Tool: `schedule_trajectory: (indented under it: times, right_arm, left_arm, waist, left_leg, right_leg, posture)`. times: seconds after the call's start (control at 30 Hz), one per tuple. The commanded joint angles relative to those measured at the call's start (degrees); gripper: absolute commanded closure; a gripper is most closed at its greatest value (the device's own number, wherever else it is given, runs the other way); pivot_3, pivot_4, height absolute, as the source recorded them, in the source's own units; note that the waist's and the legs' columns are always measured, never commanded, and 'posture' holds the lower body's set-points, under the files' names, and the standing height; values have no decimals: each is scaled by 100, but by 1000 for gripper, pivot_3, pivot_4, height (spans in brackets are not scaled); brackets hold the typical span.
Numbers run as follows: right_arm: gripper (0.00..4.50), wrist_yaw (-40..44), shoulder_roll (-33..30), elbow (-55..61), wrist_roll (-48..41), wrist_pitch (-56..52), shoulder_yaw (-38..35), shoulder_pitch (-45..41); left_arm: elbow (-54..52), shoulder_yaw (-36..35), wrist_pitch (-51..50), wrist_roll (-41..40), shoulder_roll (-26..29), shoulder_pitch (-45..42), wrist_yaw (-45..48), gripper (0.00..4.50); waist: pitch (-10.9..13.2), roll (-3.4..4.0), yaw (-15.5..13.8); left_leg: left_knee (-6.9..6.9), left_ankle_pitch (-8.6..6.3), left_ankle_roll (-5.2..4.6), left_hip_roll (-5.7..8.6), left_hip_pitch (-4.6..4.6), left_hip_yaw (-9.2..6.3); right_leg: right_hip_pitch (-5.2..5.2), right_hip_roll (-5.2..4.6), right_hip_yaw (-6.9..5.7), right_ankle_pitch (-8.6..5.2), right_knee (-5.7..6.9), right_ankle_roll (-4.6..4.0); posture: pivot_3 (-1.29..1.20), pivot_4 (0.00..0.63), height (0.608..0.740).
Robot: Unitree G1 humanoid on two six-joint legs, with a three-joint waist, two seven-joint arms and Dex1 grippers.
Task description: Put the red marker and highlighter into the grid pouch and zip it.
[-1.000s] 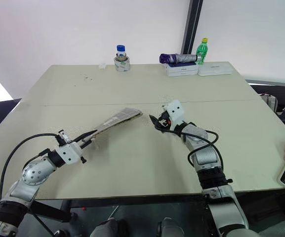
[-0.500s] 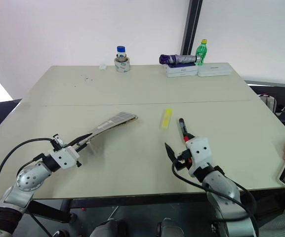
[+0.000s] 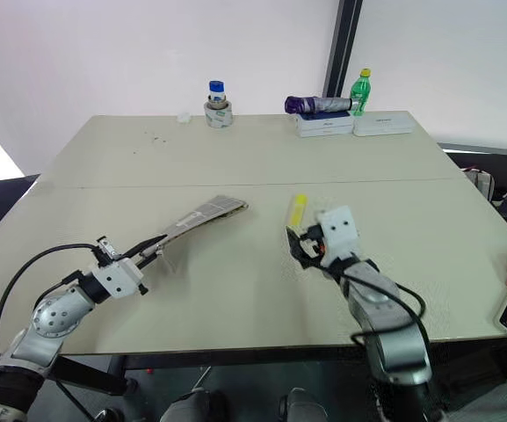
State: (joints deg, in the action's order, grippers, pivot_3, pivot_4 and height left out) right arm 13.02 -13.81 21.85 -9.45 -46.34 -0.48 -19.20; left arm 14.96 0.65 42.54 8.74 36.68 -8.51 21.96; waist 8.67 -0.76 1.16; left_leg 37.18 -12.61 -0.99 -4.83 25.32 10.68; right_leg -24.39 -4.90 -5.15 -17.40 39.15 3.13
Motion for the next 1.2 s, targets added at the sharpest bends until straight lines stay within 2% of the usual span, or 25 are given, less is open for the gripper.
schedule_trajectory:
  times: [0.03, 0.23, 0.53, 0.63, 0.8, 0.83, 1.0, 1.07, 1.13, 1.2]
  right_arm:
    - [42, -213, 125, -581, -6, -479, -62, -577]
    - [42, -662, 397, -2181, 126, -789, -185, -1696]
    - [42, -902, 635, -3485, 422, -294, 54, -2192]
    - [846, -1028, 732, -3651, 521, -174, 58, -2158]
    - [3460, -1046, 722, -3581, 631, -109, 167, -1998]
    - [3652, -1045, 700, -3565, 623, -98, 138, -1974]
    - [3634, -639, 267, -3474, 681, 563, 180, -1910]
    - [3634, 450, -274, -3063, 587, 1381, 502, -1760]
    - [3634, 1642, -733, -2441, 16, 1827, 400, -1555]
    - [3634, 2464, -1201, -2065, -269, 2150, 359, -1364]
  left_arm:
    - [-238, -76, 38, 55, -39, 12, -103, 4500]
    - [-417, -104, -52, 106, -79, 69, -150, 4500]
    - [-666, -133, -137, 151, -90, 294, -226, 4500]
    - [-733, -137, -184, 163, -101, 286, -228, 4500]
    - [-694, -165, -209, 142, -83, 243, -236, 4500]
    - [-692, -161, -205, 137, -77, 234, -229, 4500]
    - [-718, -165, -282, 10, -98, 181, -185, 4500]
    - [-676, -143, -352, -190, -99, 157, -60, 4500]
    - [-622, -63, -447, -509, -65, 133, 238, 4500]
    - [-595, -25, -578, -813, -68, 112, 501, 4500]
  waist:
    - [0, 0, -10]
    - [0, 0, 3]
    - [0, 1, 25]
    - [0, 1, 52]
    - [0, 1, 97]
    - [0, 1, 101]
    - [1, 1, 88]
    - [2, 2, 89]
    - [8, 10, 105]
    - [8, 11, 143]
  left_leg:
    - [0, 0, 0, 1, 1, 2]
    - [1, -1, -2, 3, 4, 8]
    - [-5, 0, 0, 2, 3, 15]
    - [-5, 2, 3, 0, 3, 15]
    - [-7, 2, 4, 0, 3, 14]
    - [-7, 2, 4, 0, 3, 14]
    - [-8, 2, 4, 2, 4, 13]
    - [-7, 2, 3, 5, 5, 15]
    - [-8, -1, 0, 7, 6, 15]
    - [-12, -2, -3, 6, 5, 14]
  right_leg:
    - [0, 6, 0, 0, 0, 0]
    - [-3, 4, 0, 1, 1, 1]
    - [-6, 4, 0, 1, 2, 2]
    - [-6, 6, 0, 1, 4, 2]
    - [-5, 5, 0, 1, 4, 2]
    - [-5, 5, 0, 1, 4, 2]
    - [-5, 2, -1, 1, 4, 2]
    - [-6, -3, -1, 1, 4, 2]
    - [-6, -5, -1, 0, 0, 4]
    - [-6, -4, -1, -3, -1, 8]
  posture:
    - [0, 150, 738]
    - [0, 150, 738]
    - [0, 150, 738]
    - [0, 150, 738]
    - [0, 150, 738]
    - [0, 150, 738]
    - [0, 150, 738]
    - [0, 150, 738]
    - [0, 150, 738]
    - [0, 150, 738]
